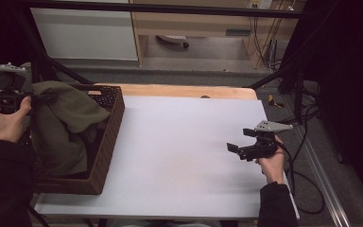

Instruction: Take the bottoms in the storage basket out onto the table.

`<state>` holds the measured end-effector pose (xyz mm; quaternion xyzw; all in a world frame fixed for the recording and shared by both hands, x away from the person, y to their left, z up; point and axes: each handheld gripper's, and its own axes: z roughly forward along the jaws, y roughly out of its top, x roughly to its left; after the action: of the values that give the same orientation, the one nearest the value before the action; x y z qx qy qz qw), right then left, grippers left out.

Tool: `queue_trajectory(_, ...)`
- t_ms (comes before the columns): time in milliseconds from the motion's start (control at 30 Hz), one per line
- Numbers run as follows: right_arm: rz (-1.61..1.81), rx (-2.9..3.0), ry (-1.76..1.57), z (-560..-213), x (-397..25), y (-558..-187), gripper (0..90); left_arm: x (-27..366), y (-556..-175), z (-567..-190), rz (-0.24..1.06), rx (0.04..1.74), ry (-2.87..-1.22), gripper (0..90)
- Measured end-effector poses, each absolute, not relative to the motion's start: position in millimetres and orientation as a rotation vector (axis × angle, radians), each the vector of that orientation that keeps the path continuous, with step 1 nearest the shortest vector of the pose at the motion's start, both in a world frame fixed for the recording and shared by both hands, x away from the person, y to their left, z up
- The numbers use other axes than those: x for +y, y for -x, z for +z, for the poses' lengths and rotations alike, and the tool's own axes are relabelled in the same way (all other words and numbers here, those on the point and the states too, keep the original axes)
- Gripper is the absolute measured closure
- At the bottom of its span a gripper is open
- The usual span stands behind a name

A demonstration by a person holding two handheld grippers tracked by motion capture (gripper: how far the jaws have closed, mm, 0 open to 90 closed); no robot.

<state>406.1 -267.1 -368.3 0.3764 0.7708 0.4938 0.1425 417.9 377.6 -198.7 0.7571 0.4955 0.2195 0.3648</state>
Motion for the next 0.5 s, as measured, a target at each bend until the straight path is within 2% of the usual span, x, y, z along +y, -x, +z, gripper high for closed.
queue_trajectory(500, 1.423, 2.225, -1.084, -368, -267, -406, 1.2, 370, -418, -184, 0.575, 1.248, -1.939, 78.1)
